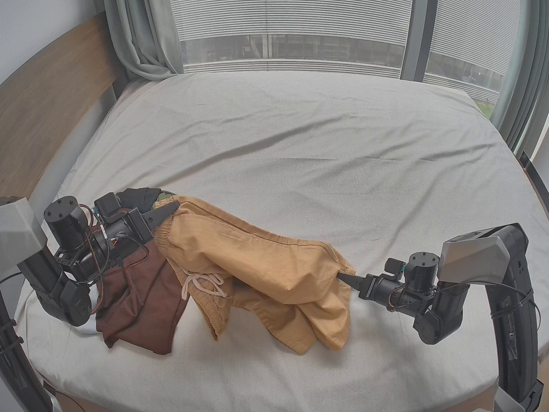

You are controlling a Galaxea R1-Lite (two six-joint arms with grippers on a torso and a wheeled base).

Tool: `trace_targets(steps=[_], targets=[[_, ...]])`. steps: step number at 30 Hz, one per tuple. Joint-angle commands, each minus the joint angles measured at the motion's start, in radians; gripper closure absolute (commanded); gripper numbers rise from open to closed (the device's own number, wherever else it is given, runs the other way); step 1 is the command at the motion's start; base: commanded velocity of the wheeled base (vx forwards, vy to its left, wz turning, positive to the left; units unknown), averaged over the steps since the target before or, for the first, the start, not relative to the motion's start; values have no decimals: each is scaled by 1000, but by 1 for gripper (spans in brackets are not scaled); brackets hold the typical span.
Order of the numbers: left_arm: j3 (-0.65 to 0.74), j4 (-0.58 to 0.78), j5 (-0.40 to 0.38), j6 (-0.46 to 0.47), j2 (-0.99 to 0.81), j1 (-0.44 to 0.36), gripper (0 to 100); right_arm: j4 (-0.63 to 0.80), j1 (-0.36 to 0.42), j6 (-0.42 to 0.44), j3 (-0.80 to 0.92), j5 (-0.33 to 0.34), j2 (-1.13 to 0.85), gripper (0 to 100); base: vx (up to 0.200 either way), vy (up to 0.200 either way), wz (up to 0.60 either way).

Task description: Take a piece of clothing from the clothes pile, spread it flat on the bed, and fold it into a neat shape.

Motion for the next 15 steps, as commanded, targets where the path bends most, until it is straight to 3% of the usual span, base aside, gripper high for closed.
trace_targets(steps=[1, 15], targets=[[1, -1, 0, 0, 3, -2, 100, -1, 2, 2, -2, 0, -3, 100, 0, 0, 0], [3, -1, -2, 0, 20, 5, 100, -2, -9, 19, 71, 11, -111, 100, 0, 0, 0]])
